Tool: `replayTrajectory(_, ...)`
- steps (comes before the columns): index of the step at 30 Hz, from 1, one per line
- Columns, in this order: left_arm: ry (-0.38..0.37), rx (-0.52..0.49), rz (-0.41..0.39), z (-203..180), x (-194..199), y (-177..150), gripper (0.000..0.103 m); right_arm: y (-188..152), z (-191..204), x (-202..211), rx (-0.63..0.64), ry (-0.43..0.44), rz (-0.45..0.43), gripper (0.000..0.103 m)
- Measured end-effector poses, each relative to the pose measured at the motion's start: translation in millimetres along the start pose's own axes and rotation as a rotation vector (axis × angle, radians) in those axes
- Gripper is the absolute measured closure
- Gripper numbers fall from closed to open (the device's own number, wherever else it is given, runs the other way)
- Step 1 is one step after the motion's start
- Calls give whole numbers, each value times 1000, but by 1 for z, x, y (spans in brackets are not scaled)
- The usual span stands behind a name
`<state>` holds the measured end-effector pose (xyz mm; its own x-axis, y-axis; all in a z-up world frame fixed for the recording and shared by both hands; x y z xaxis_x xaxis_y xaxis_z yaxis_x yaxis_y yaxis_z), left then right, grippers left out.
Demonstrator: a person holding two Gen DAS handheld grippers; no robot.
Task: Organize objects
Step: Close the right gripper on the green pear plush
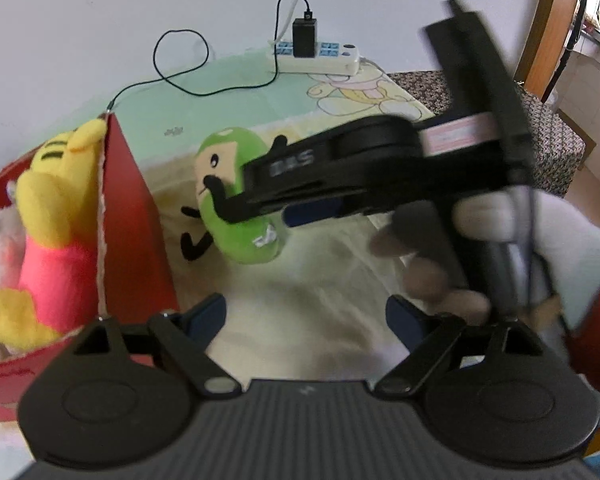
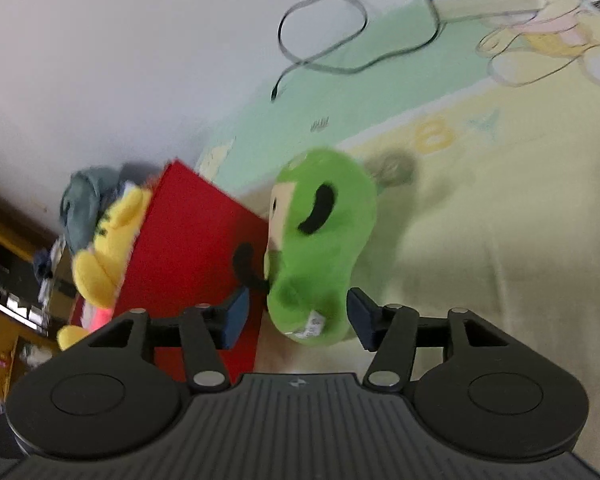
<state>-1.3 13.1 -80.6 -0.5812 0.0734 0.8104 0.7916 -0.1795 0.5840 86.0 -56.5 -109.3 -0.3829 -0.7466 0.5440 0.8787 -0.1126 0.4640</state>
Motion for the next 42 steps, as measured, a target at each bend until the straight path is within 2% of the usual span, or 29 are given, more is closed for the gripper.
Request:
replayTrajectory(3, 16, 14, 9, 5, 0, -3, 16, -1, 2, -14, 12, -25, 4, 45)
replayTrajectory(5, 7, 37, 11, 10, 0, -4, 16, -2, 1, -17, -2, -17, 6, 51)
replayTrajectory(6, 9, 42, 9, 11, 1, -4, 16, -3, 0, -16, -12, -9, 4, 58)
replayTrajectory(7, 10, 45, 6, 12, 2, -4, 16, -3, -1, -14, -19, -2, 0, 59)
replayTrajectory(16, -50, 25, -18, 9, 8, -6, 15, -26, -16, 46, -69, 37, -32, 62)
replayTrajectory(23, -177, 21, -1, 4, 8, -11, 15, -69, -24, 90, -123, 33, -9, 62)
replayTrajectory(27, -225, 4, 7, -2, 5, -15, 15, -93, -23, 105, -145, 18, 0, 58)
replayTrajectory(30, -236, 0, 15, -7, -2, -15, 15, -96, -25, 115, -182, 12, -49, 55)
replayTrajectory(34, -249, 16, 23, -11, -10, -9, 14, -90, -29, 122, -227, 22, -126, 43)
replayTrajectory(38, -244, 40, 53, -12, -27, -2, 14, -82, -32, 110, -226, -18, -127, 43)
replayTrajectory(42, -229, 62, 83, -15, -43, 5, 15, -77, -42, 95, -271, -21, -119, 42)
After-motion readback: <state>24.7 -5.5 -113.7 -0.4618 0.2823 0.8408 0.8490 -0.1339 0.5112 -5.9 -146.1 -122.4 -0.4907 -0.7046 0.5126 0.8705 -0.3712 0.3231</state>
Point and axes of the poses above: each gripper's, at about its wrist camera, not at the fingertips, and x roughly against the way its jaws point, z to its left, y to its top, the point moved 1 cm from there along -x, roughly the way its jaws point, and after that the axes turned 4 degrees about y, right-handed, at the moved point
